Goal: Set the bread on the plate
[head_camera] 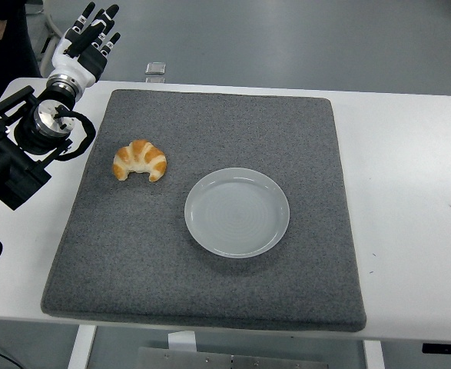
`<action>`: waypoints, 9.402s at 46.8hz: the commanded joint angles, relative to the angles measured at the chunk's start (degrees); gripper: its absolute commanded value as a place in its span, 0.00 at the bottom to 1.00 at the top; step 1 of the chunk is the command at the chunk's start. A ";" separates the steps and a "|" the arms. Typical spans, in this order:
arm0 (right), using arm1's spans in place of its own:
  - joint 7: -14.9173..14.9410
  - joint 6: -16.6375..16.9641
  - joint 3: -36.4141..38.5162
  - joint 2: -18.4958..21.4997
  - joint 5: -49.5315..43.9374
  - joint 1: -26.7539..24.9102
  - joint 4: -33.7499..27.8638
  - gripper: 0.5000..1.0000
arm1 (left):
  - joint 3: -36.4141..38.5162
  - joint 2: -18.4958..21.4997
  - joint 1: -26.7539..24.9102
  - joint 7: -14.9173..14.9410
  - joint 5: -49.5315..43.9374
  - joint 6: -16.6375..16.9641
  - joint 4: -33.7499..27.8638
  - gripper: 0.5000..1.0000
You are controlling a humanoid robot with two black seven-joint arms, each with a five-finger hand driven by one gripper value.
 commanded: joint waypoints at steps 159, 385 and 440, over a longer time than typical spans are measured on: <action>0.01 0.00 0.00 0.00 0.00 0.05 0.01 0.86 | 58.36 23.91 -20.29 8.44 66.71 5.10 -31.11 1.00; 0.01 0.00 0.00 0.00 0.00 0.05 0.01 0.86 | 43.16 8.88 -37.79 -3.87 86.65 -7.83 -38.23 0.00; 0.01 0.00 0.00 0.00 0.00 0.05 0.01 0.86 | 46.41 1.85 -19.41 -3.25 99.84 -4.40 -29.26 0.00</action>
